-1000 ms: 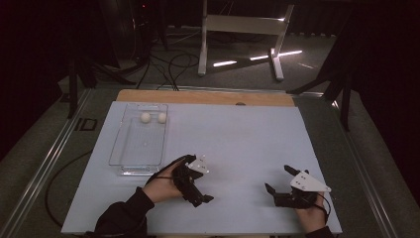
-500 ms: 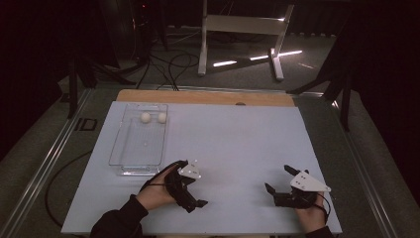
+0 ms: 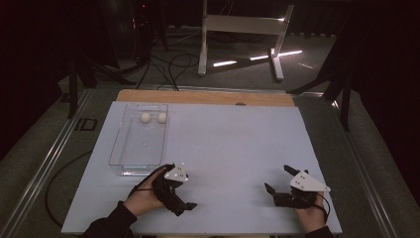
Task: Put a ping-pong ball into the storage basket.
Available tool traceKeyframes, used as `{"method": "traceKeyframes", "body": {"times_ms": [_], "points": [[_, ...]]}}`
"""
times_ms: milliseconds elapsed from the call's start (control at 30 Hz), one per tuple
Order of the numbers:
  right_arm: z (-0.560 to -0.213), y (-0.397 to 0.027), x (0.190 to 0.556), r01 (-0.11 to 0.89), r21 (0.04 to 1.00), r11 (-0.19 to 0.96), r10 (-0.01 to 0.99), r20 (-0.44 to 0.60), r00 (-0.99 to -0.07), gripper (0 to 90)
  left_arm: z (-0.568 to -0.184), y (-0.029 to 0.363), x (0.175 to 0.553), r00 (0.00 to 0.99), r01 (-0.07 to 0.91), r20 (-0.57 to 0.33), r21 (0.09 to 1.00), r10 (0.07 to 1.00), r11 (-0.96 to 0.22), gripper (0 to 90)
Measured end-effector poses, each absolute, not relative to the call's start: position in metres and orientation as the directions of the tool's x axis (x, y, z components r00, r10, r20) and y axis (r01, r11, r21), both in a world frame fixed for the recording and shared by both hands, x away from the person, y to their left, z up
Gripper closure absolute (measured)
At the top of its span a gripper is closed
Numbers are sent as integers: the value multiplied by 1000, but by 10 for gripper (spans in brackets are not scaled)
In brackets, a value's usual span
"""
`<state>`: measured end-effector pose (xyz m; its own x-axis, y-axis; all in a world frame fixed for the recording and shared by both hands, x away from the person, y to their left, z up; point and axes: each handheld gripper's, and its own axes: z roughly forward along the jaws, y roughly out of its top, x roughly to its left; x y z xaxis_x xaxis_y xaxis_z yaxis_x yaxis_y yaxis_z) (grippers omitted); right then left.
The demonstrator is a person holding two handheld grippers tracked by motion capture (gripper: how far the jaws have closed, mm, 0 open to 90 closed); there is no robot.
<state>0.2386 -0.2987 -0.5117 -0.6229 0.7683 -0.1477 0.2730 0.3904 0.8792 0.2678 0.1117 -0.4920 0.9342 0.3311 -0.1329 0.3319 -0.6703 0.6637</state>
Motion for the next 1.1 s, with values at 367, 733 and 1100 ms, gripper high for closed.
{"method": "traceKeyframes", "body": {"times_ms": [367,733,1100], "points": [[-512,-299,239,275,878,391,768,-147,-623,86,-496,130,264,921,361,-142,659,363,-659,2],[-511,-299,239,273,879,391,769,-149,-622,86,-500,149,259,900,397,-148,665,409,-633,2],[-512,-299,239,275,878,392,767,-147,-624,86,-500,166,256,882,414,-151,702,447,-580,2]]}}
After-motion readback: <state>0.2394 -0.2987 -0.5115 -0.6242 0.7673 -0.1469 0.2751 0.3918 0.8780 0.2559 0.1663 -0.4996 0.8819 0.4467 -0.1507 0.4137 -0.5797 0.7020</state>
